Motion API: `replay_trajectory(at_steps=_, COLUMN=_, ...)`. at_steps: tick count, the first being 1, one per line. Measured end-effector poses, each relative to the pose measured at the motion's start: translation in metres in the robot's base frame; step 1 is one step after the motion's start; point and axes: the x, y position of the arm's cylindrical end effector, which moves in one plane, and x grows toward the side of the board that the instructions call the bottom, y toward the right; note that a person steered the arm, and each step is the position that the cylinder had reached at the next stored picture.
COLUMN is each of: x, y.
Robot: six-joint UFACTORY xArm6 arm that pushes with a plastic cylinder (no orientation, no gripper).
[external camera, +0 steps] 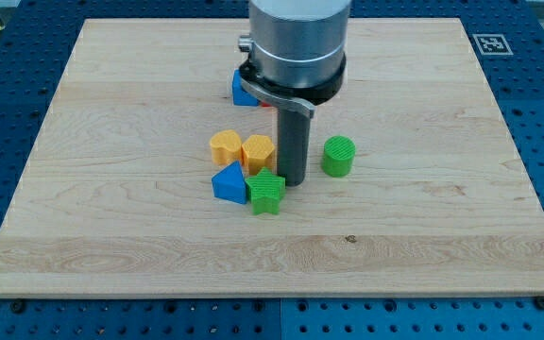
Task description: Move the green circle into red circle
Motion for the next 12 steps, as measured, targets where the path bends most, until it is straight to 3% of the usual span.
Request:
replay_trajectory(at_steps=3, x=-0.024, y=0.005)
replay_trajectory(at_steps=4, x=0.011, y=0.02)
replay_trajectory(at_steps=5, x=0.014, y=0.058)
replay_trajectory(at_steps=7, x=-0.05, y=0.077)
replay_trajectory(at_steps=8, x=-0.001, y=0.077)
replay_trajectory(at_steps=9, x=0.014, y=0.063)
replay_trajectory(at_steps=11, x=-0.055, y=0.049)
replay_trajectory(at_steps=12, x=-0.065, y=0.049)
